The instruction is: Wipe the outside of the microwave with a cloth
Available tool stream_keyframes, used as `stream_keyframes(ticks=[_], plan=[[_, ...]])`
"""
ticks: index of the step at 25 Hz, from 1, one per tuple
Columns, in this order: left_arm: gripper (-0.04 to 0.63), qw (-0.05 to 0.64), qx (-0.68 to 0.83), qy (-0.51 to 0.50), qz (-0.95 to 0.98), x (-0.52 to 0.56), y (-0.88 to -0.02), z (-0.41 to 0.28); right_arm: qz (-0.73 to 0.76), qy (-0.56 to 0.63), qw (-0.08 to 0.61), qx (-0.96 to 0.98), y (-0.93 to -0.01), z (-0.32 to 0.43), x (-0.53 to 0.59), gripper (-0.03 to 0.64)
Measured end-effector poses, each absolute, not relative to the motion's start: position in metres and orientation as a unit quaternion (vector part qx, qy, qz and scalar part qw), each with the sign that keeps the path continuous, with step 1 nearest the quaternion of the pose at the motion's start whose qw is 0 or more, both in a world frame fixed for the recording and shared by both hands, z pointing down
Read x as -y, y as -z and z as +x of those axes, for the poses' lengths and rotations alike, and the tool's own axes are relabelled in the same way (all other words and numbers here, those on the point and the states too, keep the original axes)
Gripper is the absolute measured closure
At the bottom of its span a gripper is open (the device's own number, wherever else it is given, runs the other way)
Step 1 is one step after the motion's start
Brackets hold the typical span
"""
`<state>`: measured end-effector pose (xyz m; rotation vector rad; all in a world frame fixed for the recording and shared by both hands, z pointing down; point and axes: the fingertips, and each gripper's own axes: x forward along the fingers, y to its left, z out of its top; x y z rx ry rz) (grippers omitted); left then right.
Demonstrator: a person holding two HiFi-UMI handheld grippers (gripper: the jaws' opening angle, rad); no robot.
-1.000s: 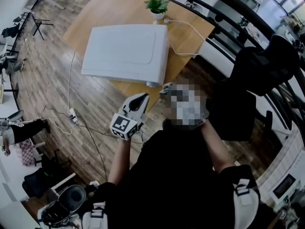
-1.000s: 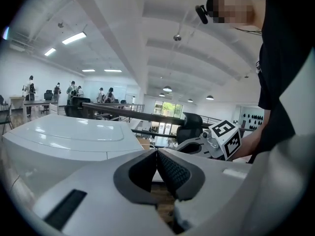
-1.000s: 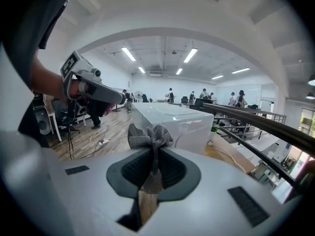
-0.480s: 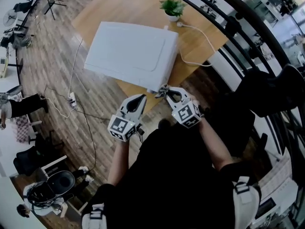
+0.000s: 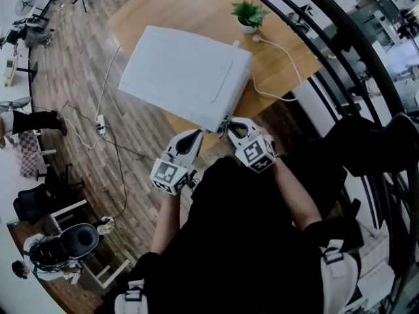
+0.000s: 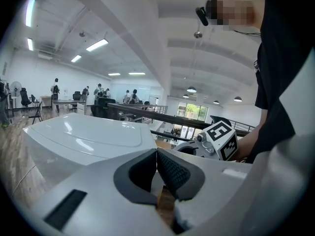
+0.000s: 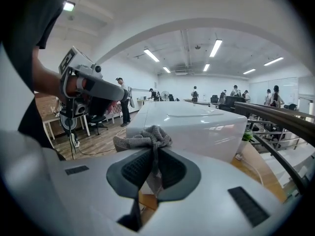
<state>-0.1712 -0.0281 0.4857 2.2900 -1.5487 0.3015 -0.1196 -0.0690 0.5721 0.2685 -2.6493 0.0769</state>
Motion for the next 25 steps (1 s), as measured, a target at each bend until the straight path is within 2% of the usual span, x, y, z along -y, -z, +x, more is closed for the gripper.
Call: stream_keyframes(ticks=[3,14,20,25], plan=[[0.592,0.188,0.545,-0.109,0.810,0.030,-0.487,-0.170,0.105,-0.035,0.239,0.965,-0.577,-0.119,0.069,0.589],[0.592,0.149,0.490,-0.088,0.854,0.047,-0.476,-0.177,0.168,-0.027,0.264,0.949,-0.573,-0.114,0.077,0.589],[0.592,0.177,0.481,-0.056,0.857,0.041,-0.472,-0.194,0.208,-0.013,0.257,0.944,-0.574,-0.117,0.083,0.589],[0.592,0.166,0.474,-0.094,0.859,0.044,-0.478,-0.193,0.224,-0.013,0.253,0.941,-0.581,-0.113,0.095,0.589]])
